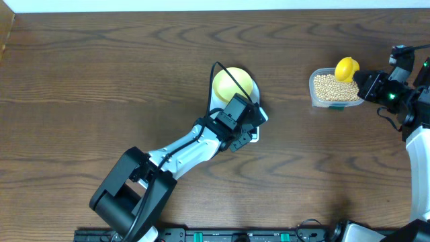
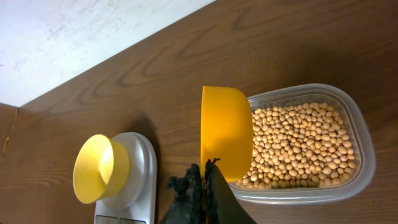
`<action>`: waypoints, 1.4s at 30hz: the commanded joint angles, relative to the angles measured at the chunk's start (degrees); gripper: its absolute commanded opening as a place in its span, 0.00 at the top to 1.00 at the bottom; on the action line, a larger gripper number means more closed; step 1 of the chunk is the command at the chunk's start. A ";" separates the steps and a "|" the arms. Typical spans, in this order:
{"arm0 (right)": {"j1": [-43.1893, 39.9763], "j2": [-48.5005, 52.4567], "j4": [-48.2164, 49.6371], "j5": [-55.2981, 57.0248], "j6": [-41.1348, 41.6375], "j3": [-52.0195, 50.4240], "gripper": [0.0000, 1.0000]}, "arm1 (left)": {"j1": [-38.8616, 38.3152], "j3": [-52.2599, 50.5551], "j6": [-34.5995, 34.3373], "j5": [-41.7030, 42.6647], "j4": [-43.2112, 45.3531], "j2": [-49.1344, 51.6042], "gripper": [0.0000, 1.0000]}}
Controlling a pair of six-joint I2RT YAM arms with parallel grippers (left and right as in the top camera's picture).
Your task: Scoop item into bowl and weigh 50g on scale
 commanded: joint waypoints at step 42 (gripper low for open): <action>-0.20 -0.28 -0.57 0.09 -0.76 0.68 0.99 | 1.75 -1.38 -3.69 -0.15 2.14 2.45 0.93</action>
